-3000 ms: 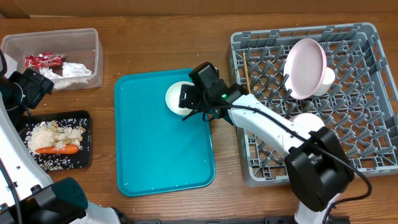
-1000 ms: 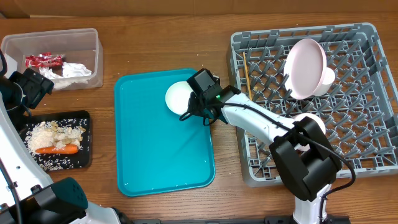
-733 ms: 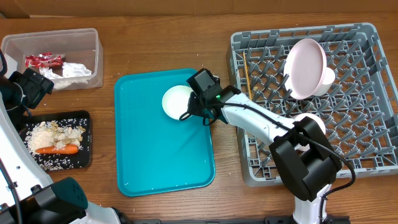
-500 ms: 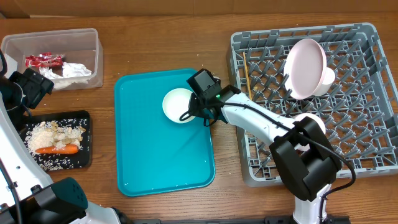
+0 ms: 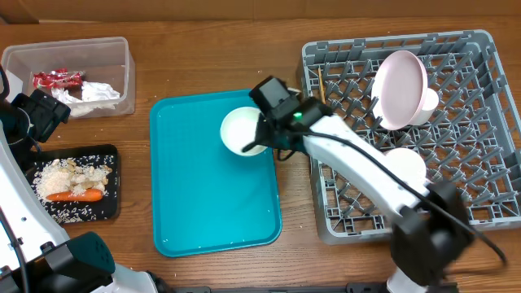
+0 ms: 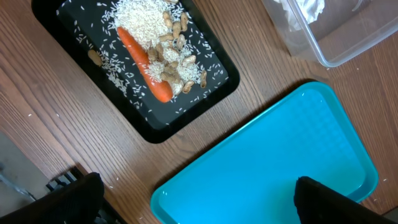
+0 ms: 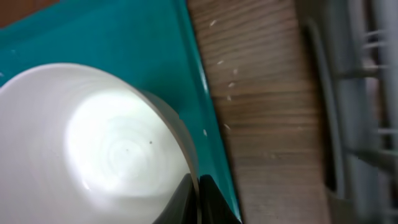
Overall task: Sort waste into correct bins and load items into the dishwasher rack
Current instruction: 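Carry the white bowl into the gray rack and set it down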
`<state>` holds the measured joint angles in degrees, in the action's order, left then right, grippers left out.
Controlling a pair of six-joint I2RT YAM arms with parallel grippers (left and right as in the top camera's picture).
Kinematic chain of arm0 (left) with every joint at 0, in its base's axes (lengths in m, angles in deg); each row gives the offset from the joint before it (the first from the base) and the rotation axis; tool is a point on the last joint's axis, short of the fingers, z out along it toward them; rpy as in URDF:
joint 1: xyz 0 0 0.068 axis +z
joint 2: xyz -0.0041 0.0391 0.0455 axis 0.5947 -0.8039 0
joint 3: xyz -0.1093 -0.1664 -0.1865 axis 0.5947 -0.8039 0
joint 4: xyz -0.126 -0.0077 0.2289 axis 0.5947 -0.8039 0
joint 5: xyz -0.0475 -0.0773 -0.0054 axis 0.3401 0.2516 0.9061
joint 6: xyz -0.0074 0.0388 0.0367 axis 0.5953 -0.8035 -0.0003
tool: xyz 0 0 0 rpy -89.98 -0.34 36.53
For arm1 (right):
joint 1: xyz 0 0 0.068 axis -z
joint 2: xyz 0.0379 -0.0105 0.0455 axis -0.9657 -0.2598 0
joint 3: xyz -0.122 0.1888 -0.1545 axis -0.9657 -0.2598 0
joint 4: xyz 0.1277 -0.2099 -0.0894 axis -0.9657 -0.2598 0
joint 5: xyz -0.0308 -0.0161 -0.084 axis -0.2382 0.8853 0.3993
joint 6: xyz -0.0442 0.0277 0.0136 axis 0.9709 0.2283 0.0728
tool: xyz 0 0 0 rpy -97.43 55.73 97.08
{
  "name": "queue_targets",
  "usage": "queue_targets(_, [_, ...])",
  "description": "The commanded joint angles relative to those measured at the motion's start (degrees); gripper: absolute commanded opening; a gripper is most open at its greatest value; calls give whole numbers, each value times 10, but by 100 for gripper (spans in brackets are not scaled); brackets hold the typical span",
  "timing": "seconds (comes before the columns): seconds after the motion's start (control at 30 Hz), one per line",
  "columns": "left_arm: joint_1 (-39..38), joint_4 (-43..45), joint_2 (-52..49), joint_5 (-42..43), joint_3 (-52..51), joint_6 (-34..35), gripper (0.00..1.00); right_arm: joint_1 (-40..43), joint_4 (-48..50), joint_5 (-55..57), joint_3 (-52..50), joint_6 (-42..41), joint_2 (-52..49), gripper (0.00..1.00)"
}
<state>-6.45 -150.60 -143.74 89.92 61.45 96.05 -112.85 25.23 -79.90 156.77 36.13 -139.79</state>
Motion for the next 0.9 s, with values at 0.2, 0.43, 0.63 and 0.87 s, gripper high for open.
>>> queue_targets(0.2, [-1,-1,-3,-4,-2,5,100,2,-217,224,21,-52,224,4])
queue_targets(0.43, [-1,-1,-3,-4,-2,5,100,2,-433,331,16,-200,345,4])
queue_targets(0.63, [-1,-1,-3,-4,-2,5,100,32,-433,330,9,-196,415,4])
queue_targets(0.87, [-1,-1,-3,-4,-2,5,100,137,-433,405,9,-174,436,4])
